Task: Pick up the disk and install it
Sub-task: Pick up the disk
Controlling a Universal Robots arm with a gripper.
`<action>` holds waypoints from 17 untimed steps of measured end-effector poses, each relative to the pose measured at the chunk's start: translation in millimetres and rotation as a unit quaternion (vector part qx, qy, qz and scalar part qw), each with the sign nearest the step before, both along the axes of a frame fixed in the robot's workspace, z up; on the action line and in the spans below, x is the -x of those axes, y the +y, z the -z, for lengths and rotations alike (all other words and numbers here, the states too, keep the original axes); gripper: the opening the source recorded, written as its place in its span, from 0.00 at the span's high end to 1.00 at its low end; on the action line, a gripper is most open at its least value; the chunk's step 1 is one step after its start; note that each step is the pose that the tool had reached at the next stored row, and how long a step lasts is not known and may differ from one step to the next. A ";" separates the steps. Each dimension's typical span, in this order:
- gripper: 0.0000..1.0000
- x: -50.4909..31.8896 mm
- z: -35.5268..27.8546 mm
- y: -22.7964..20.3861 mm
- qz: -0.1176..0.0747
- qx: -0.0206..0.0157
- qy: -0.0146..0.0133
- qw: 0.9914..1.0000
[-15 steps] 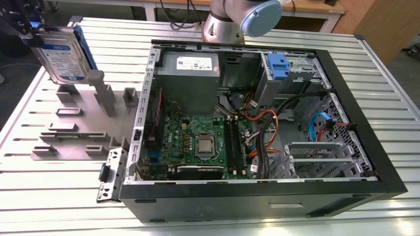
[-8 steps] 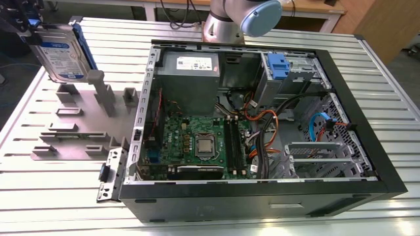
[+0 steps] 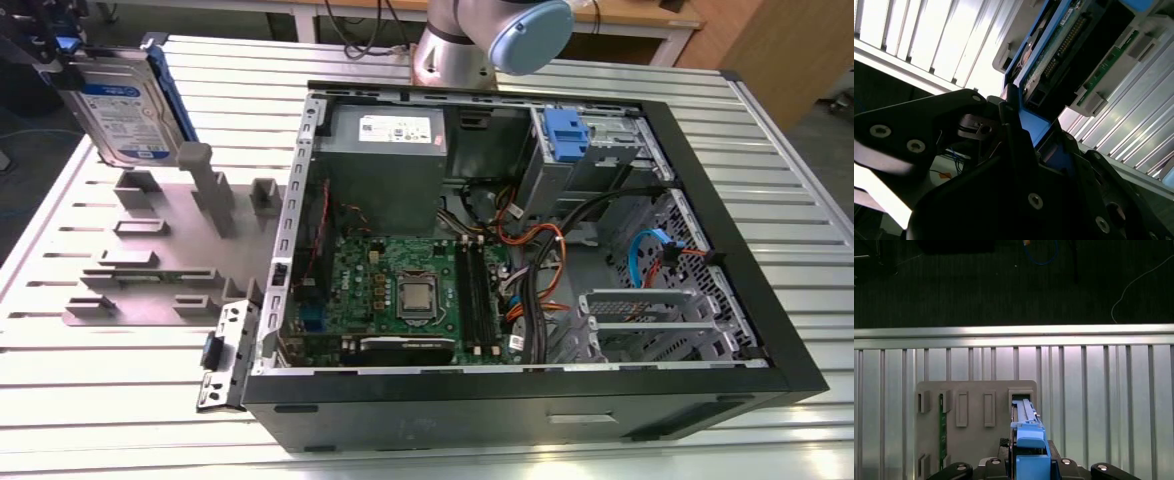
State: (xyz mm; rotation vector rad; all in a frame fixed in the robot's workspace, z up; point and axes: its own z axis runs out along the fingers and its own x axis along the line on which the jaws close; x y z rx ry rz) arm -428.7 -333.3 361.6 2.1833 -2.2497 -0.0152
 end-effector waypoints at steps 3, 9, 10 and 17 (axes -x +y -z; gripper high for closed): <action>0.64 0.0 -0.8 0.0 0.000 0.000 0.000 1.000; 0.64 0.0 -2.4 0.0 0.000 0.000 0.000 1.000; 0.64 0.0 -2.7 0.0 0.000 0.000 0.000 1.000; 0.64 0.0 -4.2 0.0 0.000 0.000 0.000 1.000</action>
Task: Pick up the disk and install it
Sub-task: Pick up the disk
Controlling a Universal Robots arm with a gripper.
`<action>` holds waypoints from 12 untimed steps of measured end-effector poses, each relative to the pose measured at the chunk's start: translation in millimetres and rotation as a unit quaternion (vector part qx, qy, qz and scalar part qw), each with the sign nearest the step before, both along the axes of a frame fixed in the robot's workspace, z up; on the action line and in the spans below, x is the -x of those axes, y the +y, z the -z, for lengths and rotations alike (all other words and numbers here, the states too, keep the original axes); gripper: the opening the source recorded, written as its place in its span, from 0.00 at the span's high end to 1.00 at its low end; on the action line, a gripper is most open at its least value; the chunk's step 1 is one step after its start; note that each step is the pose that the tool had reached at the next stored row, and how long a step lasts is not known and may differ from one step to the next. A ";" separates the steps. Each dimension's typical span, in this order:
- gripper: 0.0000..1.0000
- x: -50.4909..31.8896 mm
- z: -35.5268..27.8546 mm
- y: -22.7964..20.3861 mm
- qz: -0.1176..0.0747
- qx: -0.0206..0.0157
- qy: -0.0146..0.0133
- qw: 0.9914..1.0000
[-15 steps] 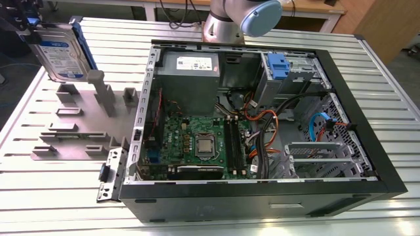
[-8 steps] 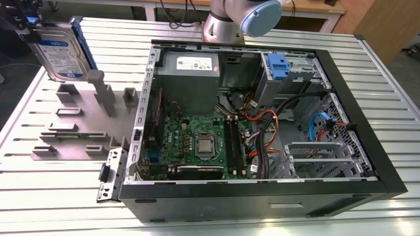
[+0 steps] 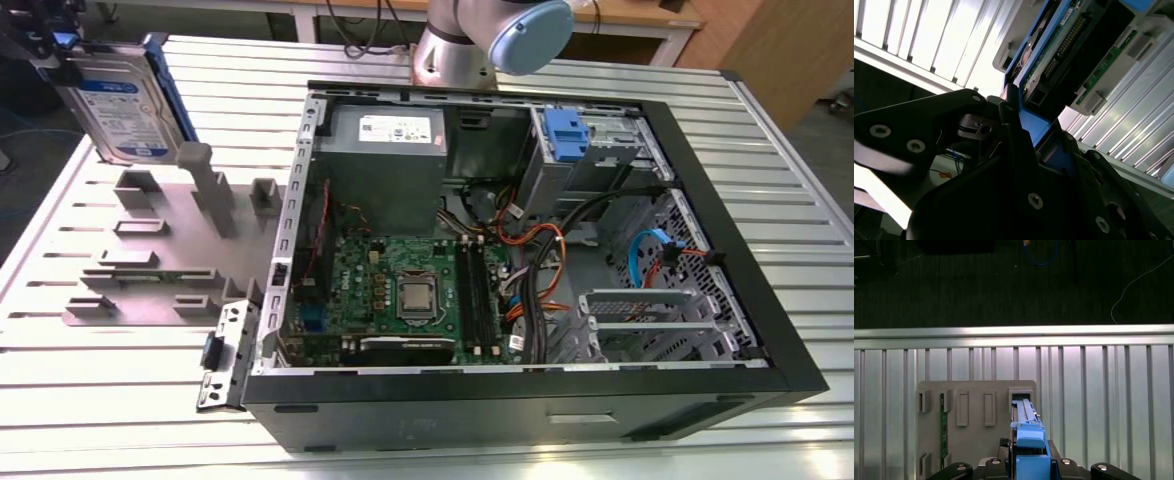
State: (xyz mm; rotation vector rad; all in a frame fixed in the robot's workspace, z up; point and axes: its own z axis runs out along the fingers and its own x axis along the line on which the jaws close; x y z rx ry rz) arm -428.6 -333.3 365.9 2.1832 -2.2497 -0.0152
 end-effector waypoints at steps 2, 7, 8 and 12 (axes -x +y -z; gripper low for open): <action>0.64 0.0 -0.5 0.0 0.000 0.000 0.000 1.000; 0.64 0.0 -2.1 0.0 0.000 0.000 0.000 1.000; 0.64 0.0 -2.3 0.0 0.000 0.000 0.000 1.000; 0.64 0.0 -3.0 0.0 0.000 0.000 0.000 1.000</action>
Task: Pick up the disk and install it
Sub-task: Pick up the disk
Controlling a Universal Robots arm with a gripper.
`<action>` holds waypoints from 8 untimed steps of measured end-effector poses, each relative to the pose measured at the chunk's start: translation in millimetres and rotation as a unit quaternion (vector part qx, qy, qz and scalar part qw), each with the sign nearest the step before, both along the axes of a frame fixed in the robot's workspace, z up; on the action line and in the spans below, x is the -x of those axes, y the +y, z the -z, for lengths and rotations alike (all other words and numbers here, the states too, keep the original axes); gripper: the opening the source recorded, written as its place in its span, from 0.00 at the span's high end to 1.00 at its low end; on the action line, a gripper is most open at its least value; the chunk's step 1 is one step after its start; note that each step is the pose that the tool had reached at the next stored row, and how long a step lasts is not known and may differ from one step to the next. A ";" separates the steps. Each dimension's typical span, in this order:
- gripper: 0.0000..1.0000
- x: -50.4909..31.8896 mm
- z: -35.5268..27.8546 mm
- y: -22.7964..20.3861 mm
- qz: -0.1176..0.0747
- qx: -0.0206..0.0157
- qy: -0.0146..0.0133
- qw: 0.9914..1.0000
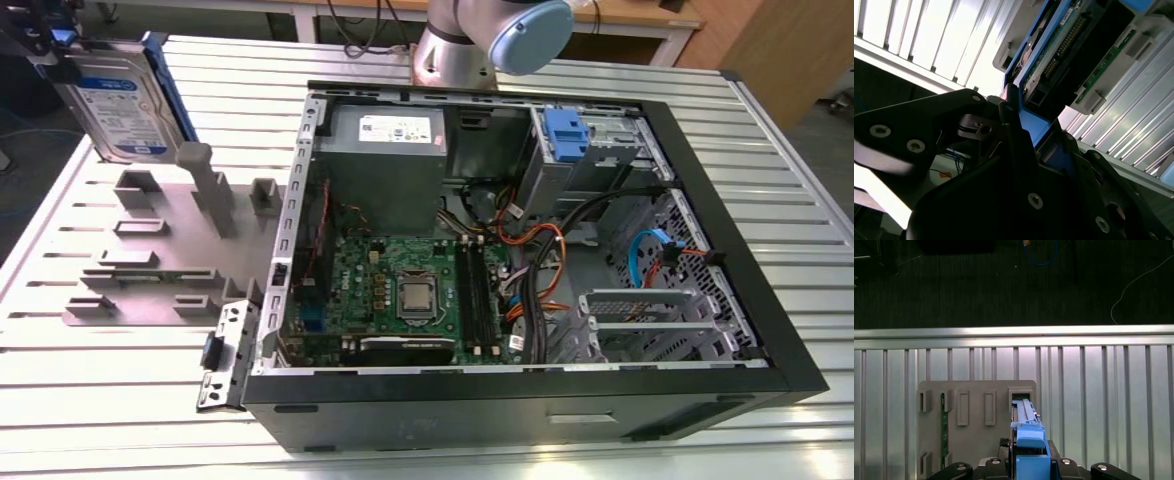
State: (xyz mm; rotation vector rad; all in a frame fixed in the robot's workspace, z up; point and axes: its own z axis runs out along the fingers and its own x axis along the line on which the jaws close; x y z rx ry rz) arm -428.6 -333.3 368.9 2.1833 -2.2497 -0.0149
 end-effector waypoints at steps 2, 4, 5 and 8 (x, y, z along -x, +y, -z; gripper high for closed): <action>0.64 0.0 -0.2 0.0 0.000 0.000 0.000 1.000; 0.64 0.0 -0.7 0.0 0.000 0.000 0.000 1.000; 0.64 0.0 -1.0 0.0 0.000 0.000 0.000 1.000; 0.64 0.0 -1.7 0.0 0.000 0.001 0.000 1.000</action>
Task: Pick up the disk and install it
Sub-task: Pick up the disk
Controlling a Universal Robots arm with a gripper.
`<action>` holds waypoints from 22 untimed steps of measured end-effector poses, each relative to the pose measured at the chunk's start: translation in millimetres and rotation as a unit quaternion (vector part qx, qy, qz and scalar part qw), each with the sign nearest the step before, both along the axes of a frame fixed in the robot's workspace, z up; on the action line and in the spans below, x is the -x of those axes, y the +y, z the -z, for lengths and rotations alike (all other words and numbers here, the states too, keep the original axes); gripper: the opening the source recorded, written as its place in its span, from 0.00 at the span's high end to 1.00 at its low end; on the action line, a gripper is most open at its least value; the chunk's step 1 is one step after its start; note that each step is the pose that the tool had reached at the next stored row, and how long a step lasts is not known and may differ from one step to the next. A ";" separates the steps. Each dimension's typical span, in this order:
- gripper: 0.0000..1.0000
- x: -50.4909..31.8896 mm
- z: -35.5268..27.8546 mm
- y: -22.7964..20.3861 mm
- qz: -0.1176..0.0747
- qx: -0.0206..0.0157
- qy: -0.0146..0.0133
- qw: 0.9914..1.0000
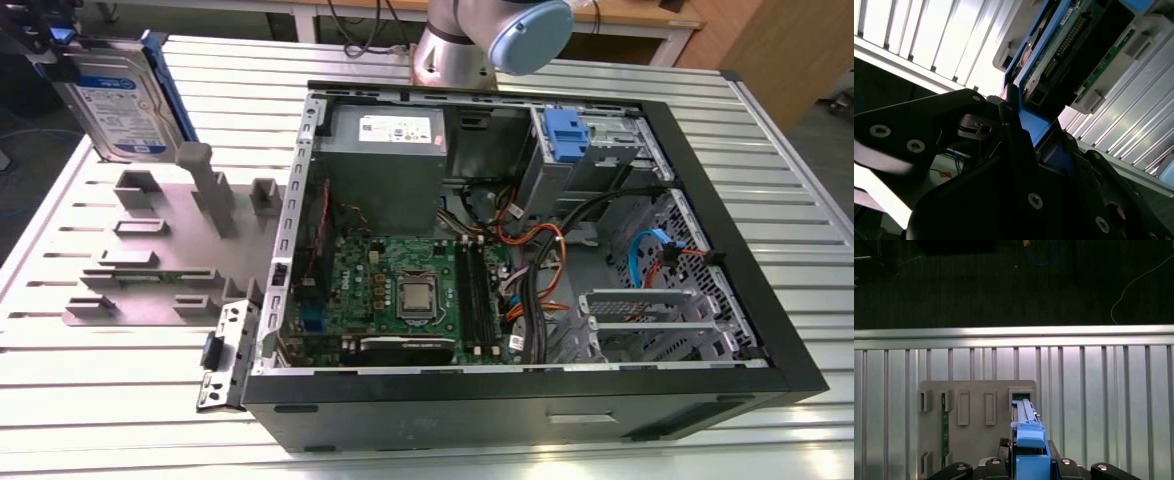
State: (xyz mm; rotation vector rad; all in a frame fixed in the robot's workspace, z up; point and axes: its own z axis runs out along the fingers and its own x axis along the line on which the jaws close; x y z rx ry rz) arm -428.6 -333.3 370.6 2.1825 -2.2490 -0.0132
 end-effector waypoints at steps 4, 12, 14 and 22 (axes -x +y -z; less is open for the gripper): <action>0.64 0.0 -0.6 0.0 0.000 0.001 0.000 1.000; 0.64 0.0 -2.2 0.0 0.000 0.005 0.000 1.000; 0.64 0.0 -2.9 0.0 0.000 0.006 0.000 1.000; 0.64 0.0 -4.5 0.0 0.000 0.009 0.000 1.000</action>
